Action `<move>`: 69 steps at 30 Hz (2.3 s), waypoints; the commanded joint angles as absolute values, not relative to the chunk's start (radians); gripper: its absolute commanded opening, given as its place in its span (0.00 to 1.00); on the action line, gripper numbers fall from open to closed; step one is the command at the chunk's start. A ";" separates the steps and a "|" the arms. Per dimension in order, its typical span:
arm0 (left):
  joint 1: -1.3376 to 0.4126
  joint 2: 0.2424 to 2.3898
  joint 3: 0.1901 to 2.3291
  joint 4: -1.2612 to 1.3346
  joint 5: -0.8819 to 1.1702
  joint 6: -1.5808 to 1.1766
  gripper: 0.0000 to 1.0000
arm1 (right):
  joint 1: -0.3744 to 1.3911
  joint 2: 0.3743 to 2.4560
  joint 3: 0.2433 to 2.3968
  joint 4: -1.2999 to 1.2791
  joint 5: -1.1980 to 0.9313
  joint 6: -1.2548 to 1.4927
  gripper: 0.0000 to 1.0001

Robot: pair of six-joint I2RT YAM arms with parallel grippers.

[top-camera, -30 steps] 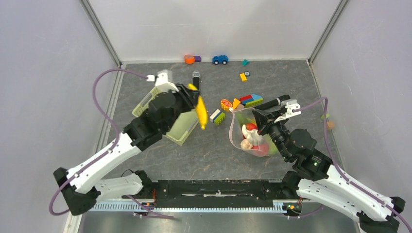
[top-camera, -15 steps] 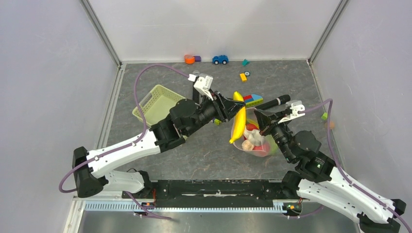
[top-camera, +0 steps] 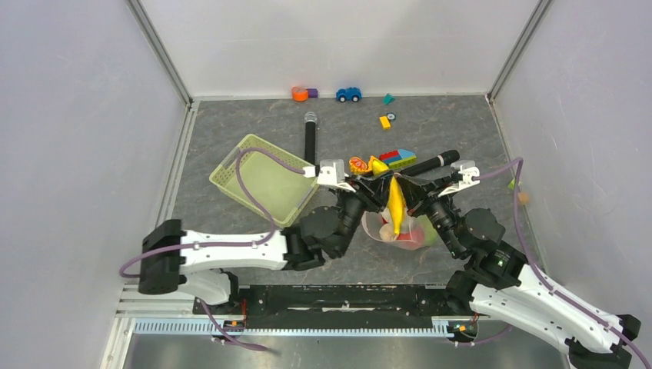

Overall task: Place the food in the zip-top bag and seal the zipper
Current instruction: Place the fake fruit in the zipper food storage bag.

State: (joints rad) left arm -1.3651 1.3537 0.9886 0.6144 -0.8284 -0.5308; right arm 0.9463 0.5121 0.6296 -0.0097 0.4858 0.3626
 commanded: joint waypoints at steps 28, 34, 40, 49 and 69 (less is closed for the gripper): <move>-1.432 1.902 1.385 1.554 -1.551 0.561 0.64 | 0.946 0.492 0.621 0.072 0.479 0.465 0.02; -1.441 1.902 1.387 1.554 -1.550 0.578 0.95 | 0.947 0.496 0.624 0.067 0.487 0.461 0.02; -1.466 1.883 1.405 1.551 -1.545 0.667 1.00 | 0.946 0.503 0.633 0.054 0.501 0.457 0.02; -1.504 1.743 1.371 1.047 -1.488 0.409 1.00 | 0.946 0.533 0.657 0.020 0.521 0.449 0.02; -1.301 1.246 1.283 -0.204 -0.681 -0.470 1.00 | 0.946 0.583 0.708 -0.066 0.578 0.424 0.02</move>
